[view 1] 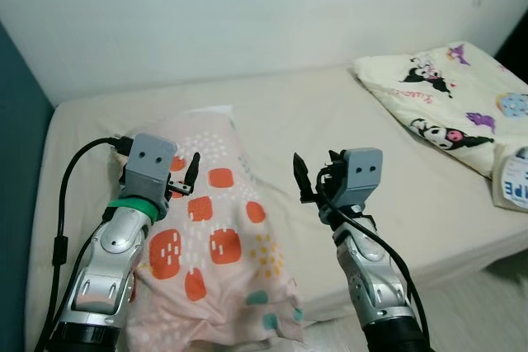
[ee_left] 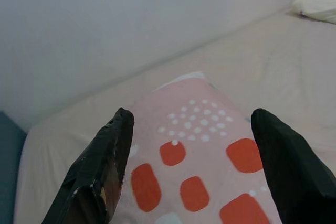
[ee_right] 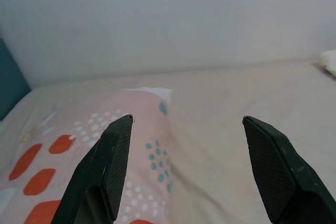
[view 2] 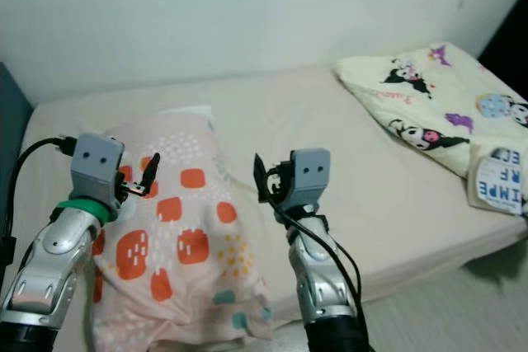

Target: Clean up the room

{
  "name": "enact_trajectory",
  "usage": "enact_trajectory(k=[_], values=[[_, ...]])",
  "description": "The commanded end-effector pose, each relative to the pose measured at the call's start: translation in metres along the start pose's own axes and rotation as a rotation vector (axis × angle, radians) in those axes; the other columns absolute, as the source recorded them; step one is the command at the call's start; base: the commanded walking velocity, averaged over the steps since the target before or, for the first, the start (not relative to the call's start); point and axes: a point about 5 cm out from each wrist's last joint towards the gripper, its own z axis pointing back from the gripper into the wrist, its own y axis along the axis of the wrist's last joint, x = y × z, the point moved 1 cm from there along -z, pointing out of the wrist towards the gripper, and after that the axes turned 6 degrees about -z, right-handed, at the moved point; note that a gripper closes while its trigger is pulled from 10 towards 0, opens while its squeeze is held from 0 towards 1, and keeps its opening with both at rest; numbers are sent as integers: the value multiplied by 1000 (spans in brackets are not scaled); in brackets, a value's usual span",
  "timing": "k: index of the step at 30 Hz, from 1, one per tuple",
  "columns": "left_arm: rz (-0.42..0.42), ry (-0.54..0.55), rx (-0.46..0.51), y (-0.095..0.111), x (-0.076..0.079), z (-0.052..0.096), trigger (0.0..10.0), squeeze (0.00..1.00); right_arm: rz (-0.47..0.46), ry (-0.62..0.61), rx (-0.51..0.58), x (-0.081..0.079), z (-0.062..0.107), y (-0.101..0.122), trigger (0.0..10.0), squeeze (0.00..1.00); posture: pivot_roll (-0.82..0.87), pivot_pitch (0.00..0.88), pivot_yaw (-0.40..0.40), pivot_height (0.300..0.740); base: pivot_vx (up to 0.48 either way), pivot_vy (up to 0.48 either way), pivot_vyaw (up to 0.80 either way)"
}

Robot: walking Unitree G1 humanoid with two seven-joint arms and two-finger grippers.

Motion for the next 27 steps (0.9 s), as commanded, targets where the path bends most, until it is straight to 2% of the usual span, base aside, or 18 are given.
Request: enact_trajectory(k=[1,15,19,27], values=[[-1,-5,-23,-7,2,1,10000,0,-1,-6,-18,1,3,-4,10000,0,53,74,-17,740,0,0,794],[-2,-9,-25,-7,3,0,10000,0,-6,-17,-7,3,2,-2,10000,0,52,73,-16,740,0,0,794],[-5,-10,-27,-8,2,0,10000,0,-50,-48,-11,6,2,-3,10000,0,52,73,-16,740,0,0,0],[-10,-10,-35,-11,1,1,10000,0,-51,-49,-14,5,2,-4,10000,0,54,76,-8,740,0,0,-700]])
